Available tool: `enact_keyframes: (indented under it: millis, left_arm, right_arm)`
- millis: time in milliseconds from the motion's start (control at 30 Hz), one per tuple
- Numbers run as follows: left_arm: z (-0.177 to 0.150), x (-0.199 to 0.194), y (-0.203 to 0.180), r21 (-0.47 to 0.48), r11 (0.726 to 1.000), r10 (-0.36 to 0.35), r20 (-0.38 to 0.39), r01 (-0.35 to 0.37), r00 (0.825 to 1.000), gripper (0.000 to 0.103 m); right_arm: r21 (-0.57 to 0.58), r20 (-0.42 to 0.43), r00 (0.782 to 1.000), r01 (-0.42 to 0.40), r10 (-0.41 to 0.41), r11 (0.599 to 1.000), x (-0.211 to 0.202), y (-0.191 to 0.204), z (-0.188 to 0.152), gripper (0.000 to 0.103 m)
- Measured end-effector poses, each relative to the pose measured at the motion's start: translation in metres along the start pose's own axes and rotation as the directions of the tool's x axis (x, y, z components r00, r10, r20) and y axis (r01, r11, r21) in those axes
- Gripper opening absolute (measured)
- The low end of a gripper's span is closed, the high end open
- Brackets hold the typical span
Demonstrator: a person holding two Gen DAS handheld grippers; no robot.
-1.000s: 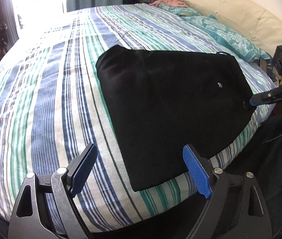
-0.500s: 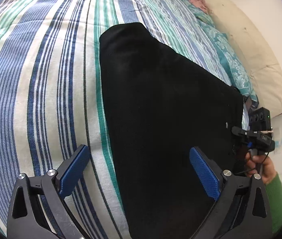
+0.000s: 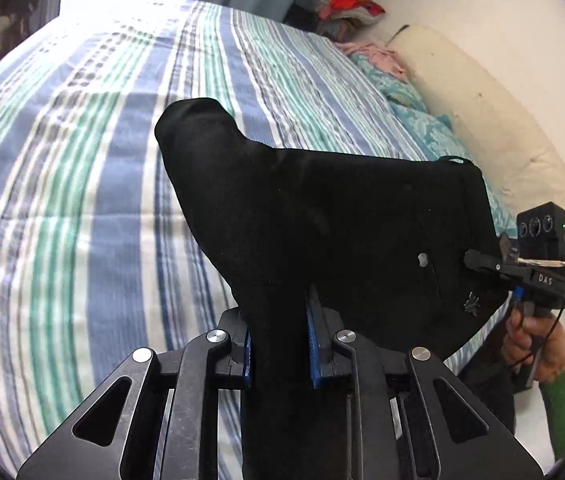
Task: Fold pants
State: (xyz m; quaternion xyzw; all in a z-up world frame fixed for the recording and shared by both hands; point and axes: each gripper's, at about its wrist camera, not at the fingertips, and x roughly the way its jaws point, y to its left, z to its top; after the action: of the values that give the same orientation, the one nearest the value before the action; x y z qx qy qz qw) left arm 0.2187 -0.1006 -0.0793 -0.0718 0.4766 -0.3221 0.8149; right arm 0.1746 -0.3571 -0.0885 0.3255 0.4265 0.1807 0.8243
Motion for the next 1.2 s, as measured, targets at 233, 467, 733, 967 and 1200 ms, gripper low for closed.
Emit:
enact_keyframes:
  millis: [233, 467, 733, 967, 1200]
  left_arm:
    - [0.036, 0.023, 0.069, 0.054, 0.896, 0.441, 0.024, -0.441, 0.897, 0.068]
    - [-0.035, -0.006, 0.079, 0.039, 0.821, 0.563, 0.109, -0.569, 0.819, 0.089]
    - [-0.081, -0.032, 0.014, 0.064, 0.824, 0.546, 0.177, -0.563, 0.819, 0.101]
    - [-0.102, -0.048, -0.012, 0.019, 0.852, 0.515, 0.147, -0.523, 0.844, 0.101]
    - [-0.114, -0.073, -0.035, -0.043, 0.792, 0.608, 0.136, -0.609, 0.782, 0.101]
  right_arm:
    - [-0.028, 0.006, 0.988, 0.153, -0.153, 0.988, 0.090, 0.020, 0.066, 0.061]
    - [-0.045, 0.068, 0.901, 0.432, -0.429, 0.901, 0.048, -0.005, 0.025, 0.080]
    - [-0.122, 0.165, 0.788, 0.613, -0.593, 0.781, 0.016, 0.025, -0.044, 0.103]
    - [-0.109, 0.210, 0.723, 0.687, -0.659, 0.719, 0.018, 0.059, -0.105, 0.103]
    - [-0.130, 0.231, 0.755, 0.649, -0.613, 0.750, 0.010, 0.098, -0.142, 0.103]
